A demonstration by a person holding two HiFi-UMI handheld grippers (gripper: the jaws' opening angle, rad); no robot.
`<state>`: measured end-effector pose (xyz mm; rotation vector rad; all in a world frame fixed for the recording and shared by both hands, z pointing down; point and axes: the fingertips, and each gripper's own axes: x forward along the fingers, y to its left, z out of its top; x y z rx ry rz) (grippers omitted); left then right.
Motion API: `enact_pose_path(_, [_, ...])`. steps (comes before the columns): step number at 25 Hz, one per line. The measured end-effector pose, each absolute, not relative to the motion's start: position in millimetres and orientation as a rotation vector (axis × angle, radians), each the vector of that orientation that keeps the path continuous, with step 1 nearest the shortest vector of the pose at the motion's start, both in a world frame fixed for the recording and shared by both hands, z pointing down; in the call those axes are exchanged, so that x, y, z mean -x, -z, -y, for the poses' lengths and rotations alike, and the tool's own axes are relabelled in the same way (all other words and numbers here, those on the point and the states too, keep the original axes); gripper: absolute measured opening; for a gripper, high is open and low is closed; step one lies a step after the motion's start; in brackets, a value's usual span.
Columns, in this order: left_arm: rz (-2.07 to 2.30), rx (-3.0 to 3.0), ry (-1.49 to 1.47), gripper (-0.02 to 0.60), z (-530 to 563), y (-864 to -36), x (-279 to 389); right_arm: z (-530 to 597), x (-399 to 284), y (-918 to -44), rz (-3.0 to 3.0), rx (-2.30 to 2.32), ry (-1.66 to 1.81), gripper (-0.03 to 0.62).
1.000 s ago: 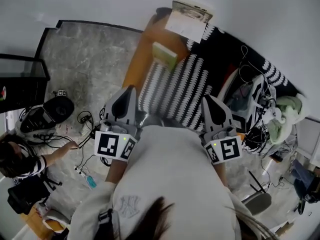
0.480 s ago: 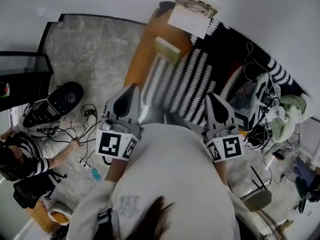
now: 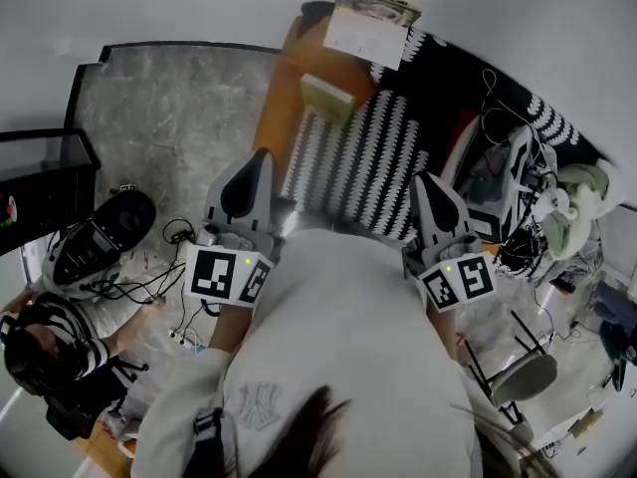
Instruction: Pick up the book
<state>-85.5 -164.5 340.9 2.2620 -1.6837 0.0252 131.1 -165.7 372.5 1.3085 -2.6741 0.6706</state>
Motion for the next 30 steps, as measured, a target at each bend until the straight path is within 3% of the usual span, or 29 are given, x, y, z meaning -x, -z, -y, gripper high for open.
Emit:
enact_pose_path(14, [1.591,-2.272,-0.048,0.009,191.3,-362.1,104.2,192.5,-103.6,-383.3,2.661,-1.303,-0.593,0.029])
enact_pose_path(15, [1.587,-2.269,-0.051,0.009,194.2,-364.2,105.0,198.9,-100.1,-383.8,2.667,-1.293,-0.587,0.059])
enact_pose_path(17, [1.58,-2.259,-0.061,0.009,199.8,-368.7,106.3,212.4,-92.3,-389.0,2.669,-1.253,-0.58,0.19])
enact_pose_path(30, [1.605,-2.138,-0.136,0.009,253.3,-403.5,128.3,315.1,-44.6,-519.5,2.471,-0.806,-0.489,0.243])
